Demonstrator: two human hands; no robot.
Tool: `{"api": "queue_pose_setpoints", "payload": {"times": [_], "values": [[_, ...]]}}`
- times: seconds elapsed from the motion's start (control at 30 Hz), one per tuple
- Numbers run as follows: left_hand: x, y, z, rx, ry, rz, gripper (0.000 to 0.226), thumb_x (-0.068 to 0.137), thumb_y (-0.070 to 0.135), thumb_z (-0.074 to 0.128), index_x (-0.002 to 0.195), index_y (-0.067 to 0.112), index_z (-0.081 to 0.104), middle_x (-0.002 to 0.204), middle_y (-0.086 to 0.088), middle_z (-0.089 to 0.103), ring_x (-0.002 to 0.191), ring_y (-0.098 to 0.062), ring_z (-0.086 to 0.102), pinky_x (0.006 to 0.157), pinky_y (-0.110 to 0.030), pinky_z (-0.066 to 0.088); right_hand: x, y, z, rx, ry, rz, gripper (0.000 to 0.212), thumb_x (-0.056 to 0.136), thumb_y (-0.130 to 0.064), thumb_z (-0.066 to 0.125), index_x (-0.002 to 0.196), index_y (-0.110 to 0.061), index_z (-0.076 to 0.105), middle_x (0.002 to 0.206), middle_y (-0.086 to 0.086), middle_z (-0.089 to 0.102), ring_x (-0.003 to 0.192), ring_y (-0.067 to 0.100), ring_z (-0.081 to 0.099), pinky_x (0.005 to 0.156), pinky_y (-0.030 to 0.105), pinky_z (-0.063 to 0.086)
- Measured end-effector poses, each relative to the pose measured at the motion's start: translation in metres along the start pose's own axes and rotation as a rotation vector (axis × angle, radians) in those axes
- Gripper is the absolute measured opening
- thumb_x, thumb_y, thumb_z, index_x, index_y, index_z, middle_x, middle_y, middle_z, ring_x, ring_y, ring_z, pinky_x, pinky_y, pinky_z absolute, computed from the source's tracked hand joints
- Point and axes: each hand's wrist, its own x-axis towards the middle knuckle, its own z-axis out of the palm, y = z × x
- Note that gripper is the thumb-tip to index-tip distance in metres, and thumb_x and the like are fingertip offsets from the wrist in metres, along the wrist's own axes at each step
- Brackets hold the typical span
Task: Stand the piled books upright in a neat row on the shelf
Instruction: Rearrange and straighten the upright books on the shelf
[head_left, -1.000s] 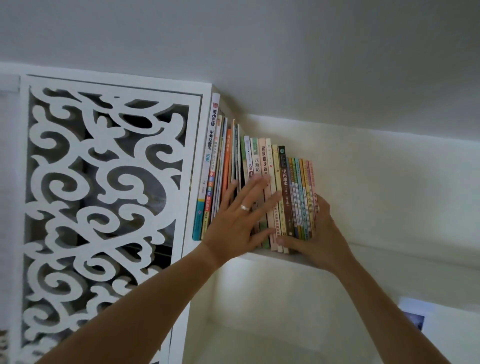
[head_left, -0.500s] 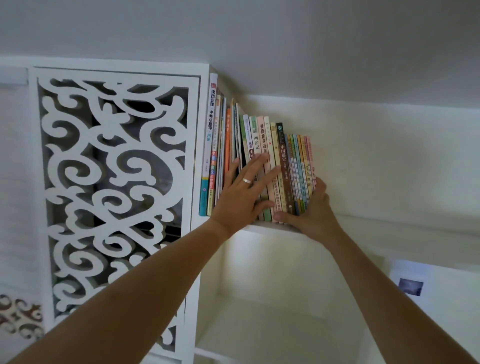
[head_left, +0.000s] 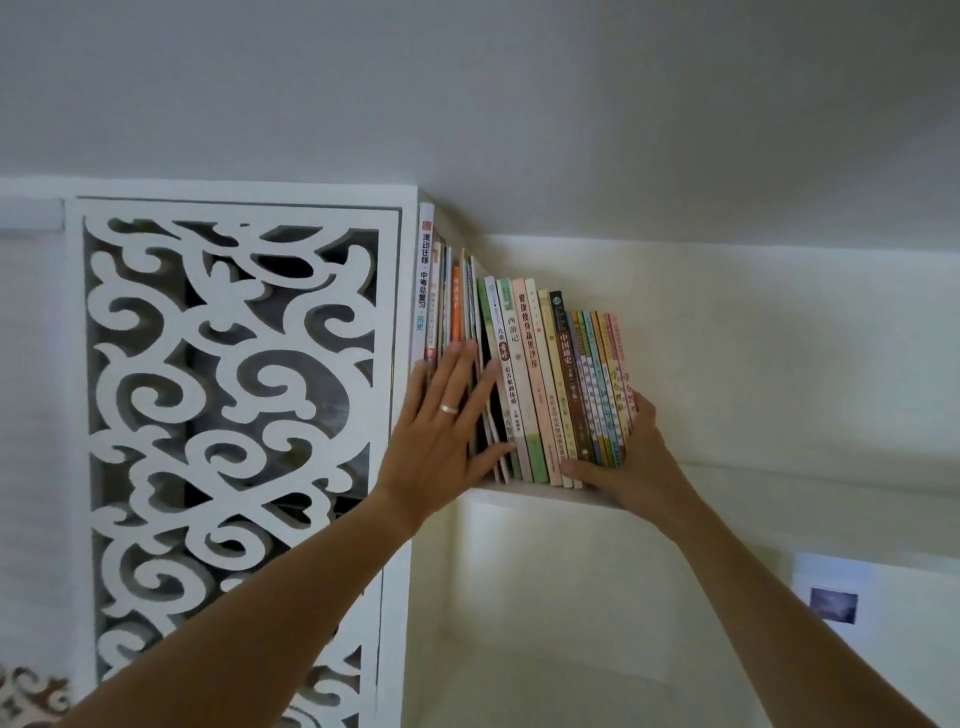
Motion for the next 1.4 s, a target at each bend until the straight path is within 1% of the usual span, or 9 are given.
{"api": "queue_pose_setpoints", "payload": {"times": [0.1,0.23,0.47,0.6,0.9,1.03,1.1,1.2,1.4], "values": [[-0.009,-0.015,-0.003,0.008,-0.033,0.041,0.080,0.105,0.061,0.042,0.164,0.011,0.021,0.173,-0.014,0.009,0.161,-0.030,0.009,0.126,-0.058,0.019,0.000,-0.002,0.007,-0.081,0.090,-0.025,0.134,0.049,-0.069,0.091,0.154,-0.042,0.012,0.150,-0.006,0.038,0.141,0.020,0.040,0.113,0.057,0.042],[-0.002,-0.007,-0.006,-0.099,-0.018,-0.011,0.078,0.102,0.060,0.049,0.164,0.019,0.026,0.173,-0.006,0.014,0.161,-0.025,0.011,0.128,-0.058,0.013,-0.009,-0.024,0.031,-0.229,0.349,-0.166,0.121,0.069,-0.076,0.074,0.160,-0.029,0.010,0.159,0.002,0.027,0.146,0.027,0.030,0.115,0.063,0.035],[0.000,-0.009,-0.005,-0.156,-0.035,-0.051,0.076,0.103,0.051,0.053,0.165,0.019,0.021,0.172,0.002,0.019,0.159,-0.018,0.018,0.128,-0.056,0.015,-0.003,-0.056,0.085,-0.501,0.540,-0.101,0.127,0.061,-0.096,0.055,0.162,-0.034,0.010,0.168,0.022,-0.007,0.156,0.041,-0.007,0.122,0.064,0.001],[0.001,-0.011,-0.006,-0.141,-0.045,-0.048,0.072,0.100,0.034,0.050,0.165,0.019,0.021,0.173,0.002,0.019,0.159,-0.019,0.018,0.128,-0.056,0.013,0.004,-0.054,0.092,-0.546,0.565,-0.058,0.129,0.061,-0.091,0.063,0.163,-0.033,0.010,0.168,0.022,-0.011,0.156,0.042,-0.011,0.121,0.068,0.002],[0.006,0.000,-0.010,-0.056,-0.031,-0.022,0.067,0.101,0.031,0.049,0.164,0.027,0.026,0.172,0.000,0.020,0.158,-0.025,0.024,0.126,-0.060,0.014,0.003,-0.053,0.096,-0.616,0.636,-0.084,0.116,0.071,-0.083,0.059,0.163,-0.029,0.013,0.168,0.026,-0.003,0.156,0.045,-0.003,0.120,0.070,0.009],[0.015,-0.007,-0.023,-0.148,0.011,-0.053,0.062,0.097,0.029,0.041,0.158,0.021,0.038,0.170,-0.003,0.029,0.153,-0.023,0.035,0.126,-0.049,0.018,0.002,-0.051,0.095,-0.643,0.636,-0.107,0.116,0.073,-0.084,0.057,0.164,-0.027,0.014,0.168,0.028,-0.004,0.156,0.046,-0.005,0.120,0.069,0.008],[0.033,-0.014,-0.028,-0.116,0.080,-0.167,0.058,0.096,0.024,0.052,0.153,0.016,0.045,0.167,-0.007,0.033,0.147,-0.025,0.039,0.119,-0.045,0.027,0.002,-0.051,0.095,-0.654,0.639,-0.112,0.116,0.074,-0.083,0.060,0.164,-0.025,0.016,0.167,0.028,-0.005,0.155,0.046,-0.006,0.120,0.069,0.007],[0.071,-0.027,-0.034,0.002,0.077,-0.294,0.078,0.088,0.032,0.073,0.156,0.014,0.040,0.162,-0.014,0.032,0.143,-0.028,0.032,0.115,-0.048,0.029,0.002,-0.049,0.095,-0.664,0.637,-0.118,0.116,0.074,-0.081,0.061,0.164,-0.024,0.016,0.167,0.029,-0.008,0.155,0.046,-0.008,0.120,0.069,0.006],[0.103,-0.043,-0.033,0.096,-0.048,-0.258,0.098,0.075,0.047,0.078,0.156,0.012,0.035,0.167,-0.020,0.020,0.145,-0.038,0.023,0.117,-0.057,0.030,0.002,-0.049,0.096,-0.669,0.630,-0.113,0.114,0.076,-0.081,0.060,0.165,-0.024,0.014,0.167,0.029,-0.010,0.155,0.045,-0.011,0.121,0.068,0.004]]}}
